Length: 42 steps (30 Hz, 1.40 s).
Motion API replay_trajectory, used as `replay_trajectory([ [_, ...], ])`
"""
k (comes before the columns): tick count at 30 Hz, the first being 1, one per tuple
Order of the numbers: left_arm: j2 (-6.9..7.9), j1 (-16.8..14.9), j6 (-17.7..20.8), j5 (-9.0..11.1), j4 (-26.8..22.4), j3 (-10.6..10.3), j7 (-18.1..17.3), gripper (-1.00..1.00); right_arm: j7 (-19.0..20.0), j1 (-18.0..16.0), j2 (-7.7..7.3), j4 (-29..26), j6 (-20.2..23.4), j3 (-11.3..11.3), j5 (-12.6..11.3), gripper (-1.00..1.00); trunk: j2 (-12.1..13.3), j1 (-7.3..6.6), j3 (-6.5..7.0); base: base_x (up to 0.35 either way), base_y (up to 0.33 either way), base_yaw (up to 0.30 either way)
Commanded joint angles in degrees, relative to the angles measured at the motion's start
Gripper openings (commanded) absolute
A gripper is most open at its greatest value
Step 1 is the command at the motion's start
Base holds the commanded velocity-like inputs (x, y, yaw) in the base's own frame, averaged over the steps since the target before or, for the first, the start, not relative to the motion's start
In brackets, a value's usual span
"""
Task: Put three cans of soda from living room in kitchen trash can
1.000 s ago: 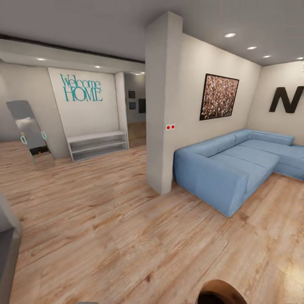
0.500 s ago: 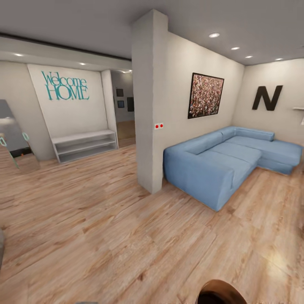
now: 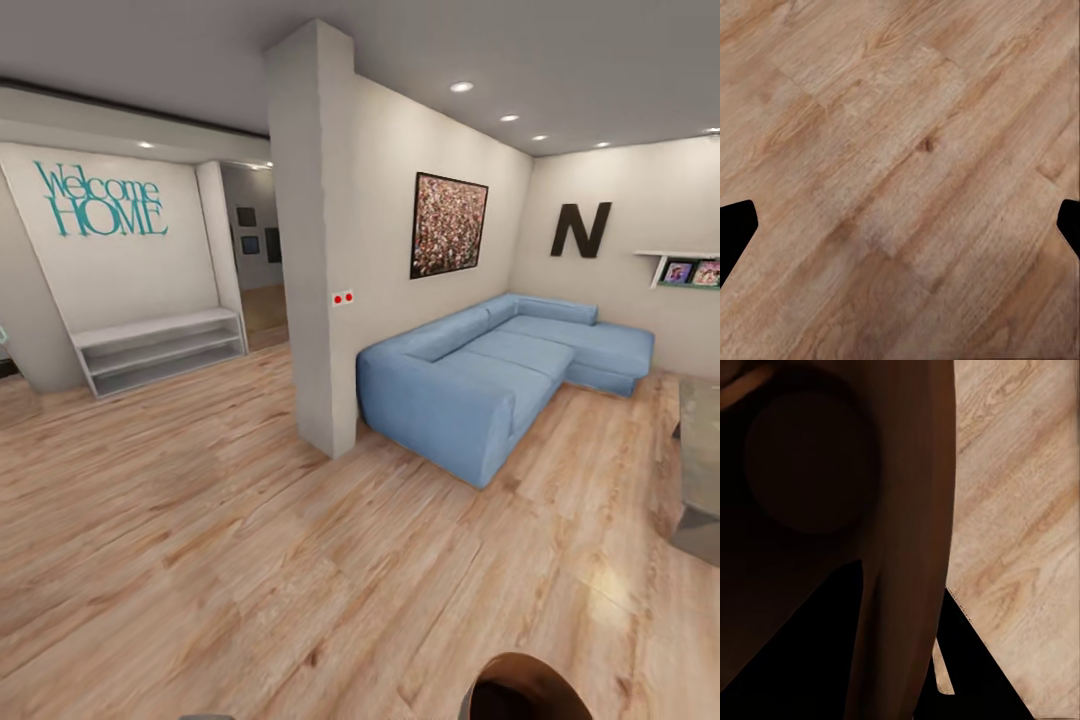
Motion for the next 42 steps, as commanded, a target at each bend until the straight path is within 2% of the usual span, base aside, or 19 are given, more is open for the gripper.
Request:
replay_trajectory([
  [1,0.00,0.0,0.1,0.0,0.0,0.0,-0.5,1.00,0.7,0.0,-0.01,0.0,0.0,-0.3,-0.2,-1.00,0.4,-0.23,0.17,0.000,0.000,-0.233],
  [5,0.00,0.0,0.4,-0.1,0.2,0.1,-2.0,1.00,1.1,0.0,-0.02,0.0,0.0,-0.7,-0.2,-1.00,2.0,-1.11,0.82,0.000,0.000,-0.234],
  [9,0.06,0.0,1.0,-0.1,0.6,0.2,-5.0,1.00,1.3,0.0,-0.02,0.0,0.0,-0.9,-0.2,-1.00,3.6,-1.98,1.52,0.000,0.000,-0.235],
  [14,0.08,-0.1,5.2,0.1,0.3,0.3,-7.8,1.00,1.3,0.0,-0.01,0.0,0.0,-0.9,-0.2,-1.00,5.6,-3.08,2.42,0.000,0.000,-0.236],
  [18,0.10,-0.5,10.2,0.3,-1.3,0.3,-10.5,1.00,1.3,0.0,0.01,0.0,0.0,-0.9,-0.2,-1.00,7.2,-3.96,3.13,0.000,0.000,-0.236],
  [20,0.14,-2.0,14.9,0.3,-2.2,0.3,-14.0,1.00,1.3,0.0,0.01,0.0,0.0,-0.9,-0.2,-1.00,8.0,-4.40,3.49,0.000,0.000,-0.236],
  [24,0.16,-3.8,19.7,0.3,-2.9,0.3,-17.2,1.00,1.3,0.0,0.01,0.0,0.0,-0.9,-0.2,-1.00,9.6,-5.28,4.21,0.000,0.000,-0.236],
  [25,0.15,-5.4,23.1,0.1,-3.6,0.3,-18.4,1.00,1.3,0.0,-0.01,0.0,0.0,-0.9,-0.2,-1.00,10.0,-5.50,4.39,0.000,0.000,-0.236],
  [28,0.16,-7.4,26.6,0.1,-3.9,0.2,-19.5,1.00,1.3,0.0,-0.01,0.0,0.0,-1.0,-0.2,-1.00,11.2,-6.16,4.93,0.000,0.000,-0.236],
  [29,0.14,-8.6,28.9,0.1,-3.9,0.2,-20.9,1.00,1.4,0.0,-0.02,0.0,0.0,-1.0,-0.2,-1.00,11.6,-6.38,5.11,0.000,0.000,-0.236],
  [32,0.11,-10.9,32.2,-0.2,-3.7,0.2,-25.0,1.00,1.3,0.0,-0.02,0.0,0.0,-1.0,-0.2,-1.00,12.8,-7.04,5.65,0.000,0.000,-0.236],
  [37,0.12,-12.5,33.6,-0.3,-3.4,0.4,-27.8,1.00,1.3,0.0,0.02,-0.1,0.1,-1.0,-0.2,-1.00,14.9,-8.13,6.54,0.000,0.000,-0.236],
  [42,0.60,-12.8,33.5,-0.3,-2.8,0.7,-28.3,1.00,1.7,-0.4,0.09,-0.6,0.6,-0.6,0.0,-1.00,14.9,-8.13,6.44,0.000,0.000,-0.235],
])
